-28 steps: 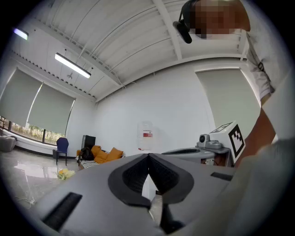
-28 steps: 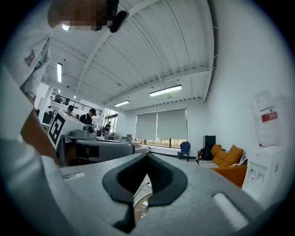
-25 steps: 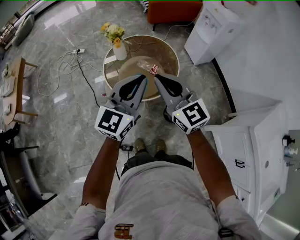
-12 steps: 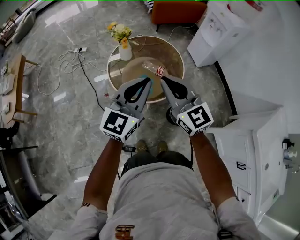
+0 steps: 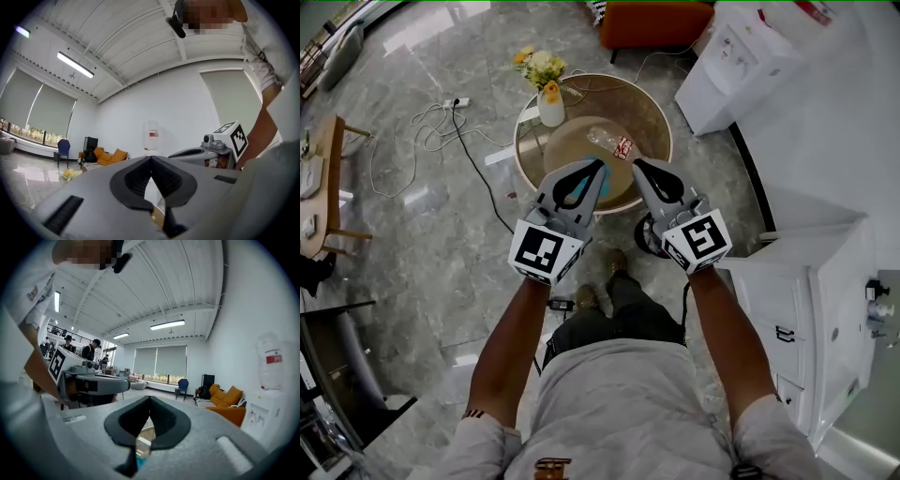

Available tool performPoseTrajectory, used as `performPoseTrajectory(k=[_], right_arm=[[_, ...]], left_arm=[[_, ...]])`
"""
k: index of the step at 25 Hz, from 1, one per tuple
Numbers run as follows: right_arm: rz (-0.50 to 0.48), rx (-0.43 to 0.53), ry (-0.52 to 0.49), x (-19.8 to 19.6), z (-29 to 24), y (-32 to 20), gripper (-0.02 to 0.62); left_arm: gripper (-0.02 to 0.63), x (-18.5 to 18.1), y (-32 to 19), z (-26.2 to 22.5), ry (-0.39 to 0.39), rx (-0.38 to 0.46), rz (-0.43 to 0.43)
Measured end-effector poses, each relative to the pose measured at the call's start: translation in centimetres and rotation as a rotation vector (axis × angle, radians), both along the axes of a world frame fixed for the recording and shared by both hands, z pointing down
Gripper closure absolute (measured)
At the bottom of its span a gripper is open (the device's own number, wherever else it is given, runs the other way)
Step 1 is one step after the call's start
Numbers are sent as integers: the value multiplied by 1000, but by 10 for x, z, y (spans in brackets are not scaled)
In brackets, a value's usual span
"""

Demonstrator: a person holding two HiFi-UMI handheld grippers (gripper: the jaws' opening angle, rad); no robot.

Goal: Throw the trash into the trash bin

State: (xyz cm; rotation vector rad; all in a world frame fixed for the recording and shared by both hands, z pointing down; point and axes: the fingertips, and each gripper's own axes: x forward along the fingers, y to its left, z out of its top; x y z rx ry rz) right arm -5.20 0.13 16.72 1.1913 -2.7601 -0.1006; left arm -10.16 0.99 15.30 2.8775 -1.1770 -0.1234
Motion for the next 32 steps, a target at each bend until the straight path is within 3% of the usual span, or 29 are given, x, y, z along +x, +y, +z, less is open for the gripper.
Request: performPoseTrajectory(k=[8, 19, 32], right_arm=[[-18, -6, 60, 6, 43, -46, 592], [-72, -38, 147, 25, 127, -119, 591], [-124, -149, 243, 43, 230, -179, 465]], left_arm=[[606, 8, -49, 36, -31, 12, -39], [606, 28, -120, 107, -96, -59, -100], [606, 40, -178, 189, -154, -140, -125]])
